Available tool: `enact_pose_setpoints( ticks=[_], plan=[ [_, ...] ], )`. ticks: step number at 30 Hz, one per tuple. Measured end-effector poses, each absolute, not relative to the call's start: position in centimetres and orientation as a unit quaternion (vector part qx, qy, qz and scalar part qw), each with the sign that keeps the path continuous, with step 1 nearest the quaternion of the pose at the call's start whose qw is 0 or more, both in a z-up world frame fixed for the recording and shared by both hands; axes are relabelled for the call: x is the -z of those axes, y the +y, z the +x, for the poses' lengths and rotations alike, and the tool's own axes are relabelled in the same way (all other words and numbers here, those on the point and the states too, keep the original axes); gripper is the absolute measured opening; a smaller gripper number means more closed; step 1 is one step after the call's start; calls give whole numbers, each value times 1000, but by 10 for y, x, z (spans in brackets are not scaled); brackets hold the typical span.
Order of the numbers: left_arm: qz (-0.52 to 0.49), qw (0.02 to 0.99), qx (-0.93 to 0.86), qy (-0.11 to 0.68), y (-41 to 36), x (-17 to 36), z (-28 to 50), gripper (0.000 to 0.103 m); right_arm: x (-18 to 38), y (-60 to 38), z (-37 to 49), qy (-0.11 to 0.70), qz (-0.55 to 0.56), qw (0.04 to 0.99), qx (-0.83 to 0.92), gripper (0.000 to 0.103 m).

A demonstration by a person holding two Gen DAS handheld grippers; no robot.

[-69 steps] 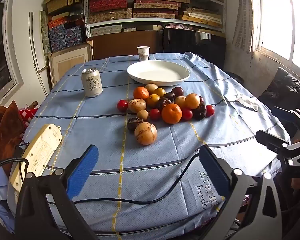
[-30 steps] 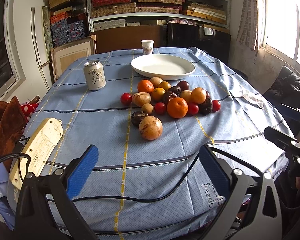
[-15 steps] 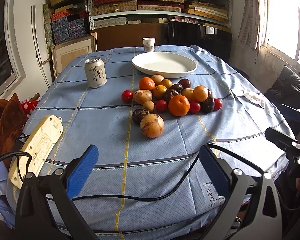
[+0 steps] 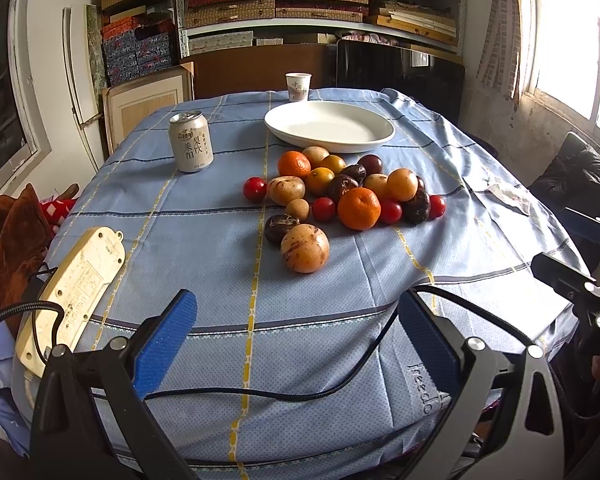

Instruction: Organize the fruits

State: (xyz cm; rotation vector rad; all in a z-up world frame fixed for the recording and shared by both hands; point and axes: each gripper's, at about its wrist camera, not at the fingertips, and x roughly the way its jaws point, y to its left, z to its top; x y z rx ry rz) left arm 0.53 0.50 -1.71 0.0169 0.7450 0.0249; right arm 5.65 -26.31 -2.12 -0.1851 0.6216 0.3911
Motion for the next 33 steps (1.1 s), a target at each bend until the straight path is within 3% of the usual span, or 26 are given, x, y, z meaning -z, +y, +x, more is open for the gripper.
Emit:
enact_pose_setpoints(
  ticks=[19, 31, 32, 33],
  plan=[
    [1, 929, -16, 370, 15, 22, 12, 99, 24, -260, 59, 301, -98, 928, -196, 99],
    [-16, 932, 2, 362, 45, 31, 52, 99, 27, -242, 107, 303, -102, 917, -239, 99],
    [-19, 931, 9, 363, 47, 33, 57, 99, 28, -239, 114, 306, -108, 916, -237, 99],
    [-23, 930, 19, 366, 48, 37, 62, 99, 29, -235, 121, 309, -114, 914, -237, 90]
  ],
)
